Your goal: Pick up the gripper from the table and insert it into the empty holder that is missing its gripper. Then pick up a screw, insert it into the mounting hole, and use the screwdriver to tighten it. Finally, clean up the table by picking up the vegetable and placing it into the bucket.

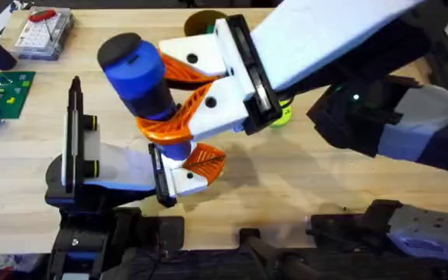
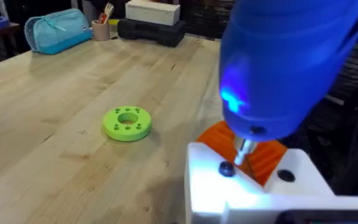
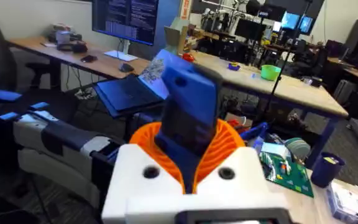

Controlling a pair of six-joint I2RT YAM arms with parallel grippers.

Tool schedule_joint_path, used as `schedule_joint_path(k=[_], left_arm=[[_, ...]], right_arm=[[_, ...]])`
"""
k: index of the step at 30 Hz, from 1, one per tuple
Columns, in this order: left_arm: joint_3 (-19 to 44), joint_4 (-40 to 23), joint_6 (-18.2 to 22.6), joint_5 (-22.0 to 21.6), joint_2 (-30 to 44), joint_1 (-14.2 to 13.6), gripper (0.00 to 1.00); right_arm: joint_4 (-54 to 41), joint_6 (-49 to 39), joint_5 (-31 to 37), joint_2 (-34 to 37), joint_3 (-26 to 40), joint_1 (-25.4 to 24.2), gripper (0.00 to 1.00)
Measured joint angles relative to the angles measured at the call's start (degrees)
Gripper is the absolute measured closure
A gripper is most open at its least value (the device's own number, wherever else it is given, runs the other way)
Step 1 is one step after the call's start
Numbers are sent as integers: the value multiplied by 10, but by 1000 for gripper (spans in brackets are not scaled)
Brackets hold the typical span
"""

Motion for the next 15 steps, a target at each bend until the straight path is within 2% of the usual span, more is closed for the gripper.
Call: schedule_joint_path(k=[15], left_arm=[[0,0,0,0,0,0,986]], right_arm=[[0,0,0,0,0,-5,953]])
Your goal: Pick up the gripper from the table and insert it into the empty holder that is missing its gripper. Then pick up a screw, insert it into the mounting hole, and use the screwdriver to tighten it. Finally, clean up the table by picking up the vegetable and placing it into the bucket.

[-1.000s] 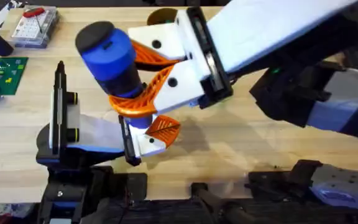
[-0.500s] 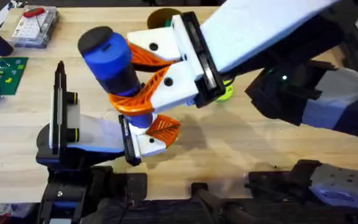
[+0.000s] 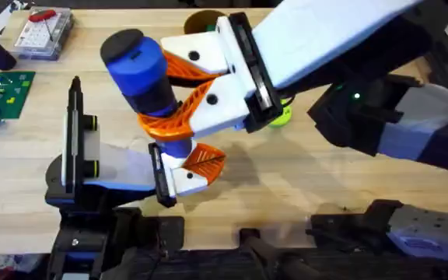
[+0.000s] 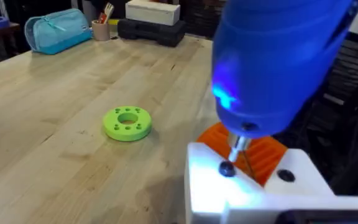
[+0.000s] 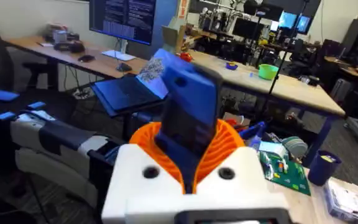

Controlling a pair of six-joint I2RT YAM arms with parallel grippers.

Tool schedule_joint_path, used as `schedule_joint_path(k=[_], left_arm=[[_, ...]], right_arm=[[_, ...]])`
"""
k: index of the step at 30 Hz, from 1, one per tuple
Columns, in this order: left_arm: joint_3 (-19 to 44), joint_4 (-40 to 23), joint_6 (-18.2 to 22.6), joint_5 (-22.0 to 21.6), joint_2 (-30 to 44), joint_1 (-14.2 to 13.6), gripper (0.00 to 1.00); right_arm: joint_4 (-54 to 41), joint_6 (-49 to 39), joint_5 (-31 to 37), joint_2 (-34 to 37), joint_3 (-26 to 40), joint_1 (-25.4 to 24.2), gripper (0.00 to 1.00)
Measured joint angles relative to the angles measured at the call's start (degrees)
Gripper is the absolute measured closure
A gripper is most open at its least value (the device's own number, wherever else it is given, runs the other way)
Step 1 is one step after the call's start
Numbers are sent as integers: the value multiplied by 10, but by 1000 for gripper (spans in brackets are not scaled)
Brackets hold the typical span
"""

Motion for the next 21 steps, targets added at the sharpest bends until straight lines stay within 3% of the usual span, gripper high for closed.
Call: schedule_joint_path(k=[21], left_arm=[[0,0,0,0,0,0,986]], right_arm=[[-15,-5,0,0,0,0,952]])
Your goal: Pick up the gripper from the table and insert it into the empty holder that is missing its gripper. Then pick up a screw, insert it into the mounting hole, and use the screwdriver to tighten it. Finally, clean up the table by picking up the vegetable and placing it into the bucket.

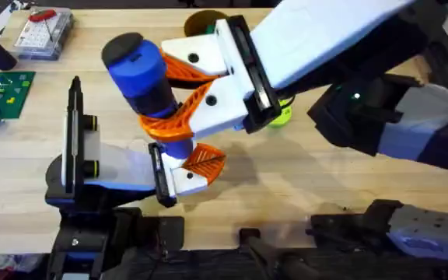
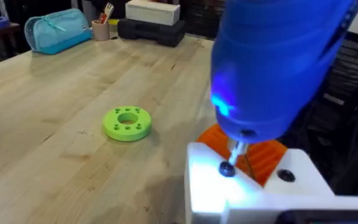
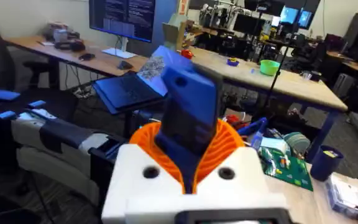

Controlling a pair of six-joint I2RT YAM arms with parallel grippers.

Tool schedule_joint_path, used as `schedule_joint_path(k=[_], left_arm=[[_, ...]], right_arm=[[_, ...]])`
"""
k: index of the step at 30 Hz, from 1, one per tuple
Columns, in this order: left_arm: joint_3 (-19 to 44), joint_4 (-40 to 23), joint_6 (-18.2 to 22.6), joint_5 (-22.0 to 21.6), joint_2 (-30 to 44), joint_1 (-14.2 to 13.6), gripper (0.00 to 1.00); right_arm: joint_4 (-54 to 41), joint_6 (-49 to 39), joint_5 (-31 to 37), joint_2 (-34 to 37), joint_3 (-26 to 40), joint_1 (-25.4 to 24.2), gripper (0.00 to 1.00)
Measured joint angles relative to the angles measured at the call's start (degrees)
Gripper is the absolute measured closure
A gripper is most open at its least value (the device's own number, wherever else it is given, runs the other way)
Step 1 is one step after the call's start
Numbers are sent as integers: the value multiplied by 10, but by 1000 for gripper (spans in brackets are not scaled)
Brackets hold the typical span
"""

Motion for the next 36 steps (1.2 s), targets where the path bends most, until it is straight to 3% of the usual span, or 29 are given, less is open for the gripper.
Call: schedule_joint_path(k=[36], left_arm=[[0,0,0,-1,0,0,986]], right_arm=[[3,-8,0,12,0,0,953]])
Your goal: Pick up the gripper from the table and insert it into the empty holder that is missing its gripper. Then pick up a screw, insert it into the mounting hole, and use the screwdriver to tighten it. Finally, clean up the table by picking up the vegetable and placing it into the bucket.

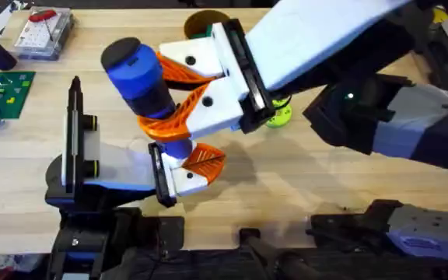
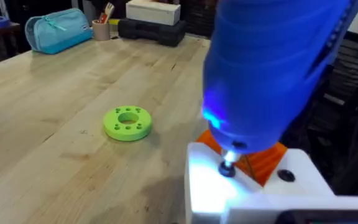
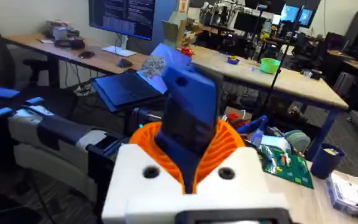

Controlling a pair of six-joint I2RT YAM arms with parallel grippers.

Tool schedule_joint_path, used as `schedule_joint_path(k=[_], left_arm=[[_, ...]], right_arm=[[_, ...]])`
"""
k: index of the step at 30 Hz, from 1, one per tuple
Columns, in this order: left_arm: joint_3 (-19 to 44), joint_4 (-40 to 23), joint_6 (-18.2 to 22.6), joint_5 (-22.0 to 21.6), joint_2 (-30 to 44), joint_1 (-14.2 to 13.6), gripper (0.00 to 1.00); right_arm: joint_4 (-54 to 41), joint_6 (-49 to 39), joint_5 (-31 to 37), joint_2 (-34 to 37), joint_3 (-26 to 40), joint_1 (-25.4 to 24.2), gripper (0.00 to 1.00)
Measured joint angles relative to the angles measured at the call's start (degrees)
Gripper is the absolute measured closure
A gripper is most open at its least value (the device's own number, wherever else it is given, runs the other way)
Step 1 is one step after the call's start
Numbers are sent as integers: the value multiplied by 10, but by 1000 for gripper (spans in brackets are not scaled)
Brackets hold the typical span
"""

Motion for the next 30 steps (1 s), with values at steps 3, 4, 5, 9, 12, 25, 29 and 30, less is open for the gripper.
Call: schedule_joint_path(k=[3,4,5,9,12,25,29,30], left_arm=[[0,0,0,0,0,0,986],[0,0,0,0,0,0,986],[0,0,0,0,0,0,986],[0,0,0,0,0,0,986],[0,0,0,0,0,0,986],[0,0,0,-1,0,0,986],[0,0,0,-1,0,0,986],[0,0,0,-1,0,0,986]], right_arm=[[0,0,0,0,0,0,954],[-1,0,0,0,0,0,953],[-2,0,0,0,0,0,952],[-6,0,0,0,0,0,953],[-6,0,0,0,0,0,954],[-8,0,0,0,0,0,952],[-8,0,0,0,0,0,954],[-8,0,0,0,0,0,954]])
